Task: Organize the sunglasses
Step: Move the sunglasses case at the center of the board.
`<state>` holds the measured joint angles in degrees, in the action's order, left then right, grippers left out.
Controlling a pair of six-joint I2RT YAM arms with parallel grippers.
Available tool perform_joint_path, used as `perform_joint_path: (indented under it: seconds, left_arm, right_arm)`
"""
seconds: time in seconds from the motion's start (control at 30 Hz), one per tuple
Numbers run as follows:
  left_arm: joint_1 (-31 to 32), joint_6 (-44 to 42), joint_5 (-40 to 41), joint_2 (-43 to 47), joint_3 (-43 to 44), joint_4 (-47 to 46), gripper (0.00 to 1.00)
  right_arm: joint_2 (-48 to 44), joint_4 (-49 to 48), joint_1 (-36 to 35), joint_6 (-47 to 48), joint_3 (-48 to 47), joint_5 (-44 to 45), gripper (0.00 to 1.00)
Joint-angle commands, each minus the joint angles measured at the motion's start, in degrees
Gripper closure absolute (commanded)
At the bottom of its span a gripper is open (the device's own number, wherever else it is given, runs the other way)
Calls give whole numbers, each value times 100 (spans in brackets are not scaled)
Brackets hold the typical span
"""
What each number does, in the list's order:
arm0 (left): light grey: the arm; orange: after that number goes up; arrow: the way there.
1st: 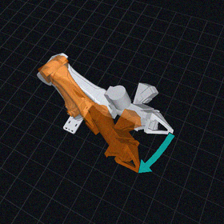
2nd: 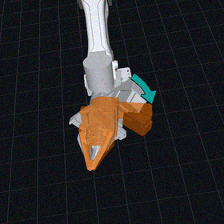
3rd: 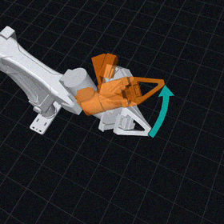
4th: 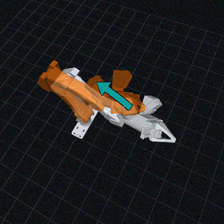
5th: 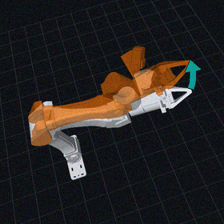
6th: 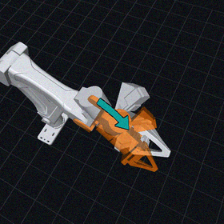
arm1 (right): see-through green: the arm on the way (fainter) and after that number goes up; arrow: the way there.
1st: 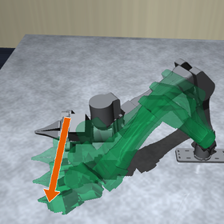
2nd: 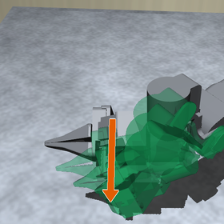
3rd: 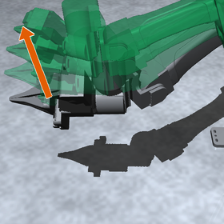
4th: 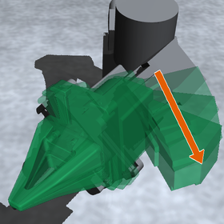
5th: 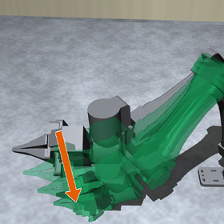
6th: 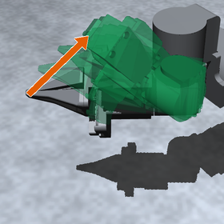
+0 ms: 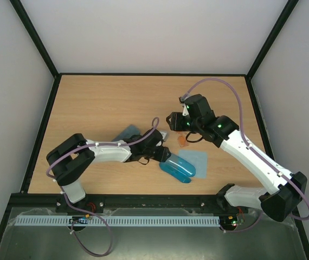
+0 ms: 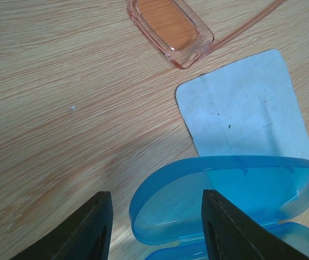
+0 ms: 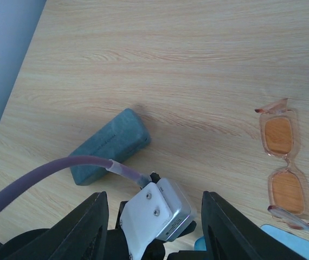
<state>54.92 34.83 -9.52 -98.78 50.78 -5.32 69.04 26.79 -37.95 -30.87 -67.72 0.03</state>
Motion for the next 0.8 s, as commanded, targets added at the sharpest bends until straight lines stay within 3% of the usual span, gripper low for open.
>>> perform_joint_path:
  seconds: [0.0, 0.77]
  left_arm:
    - [88, -223, 205, -142, 138, -129, 54]
    - [343, -346, 839, -209, 116, -147, 79]
  right_arm:
    - [24, -15, 25, -11, 92, -65, 51]
    - [13, -88, 34, 3, 233, -91, 51]
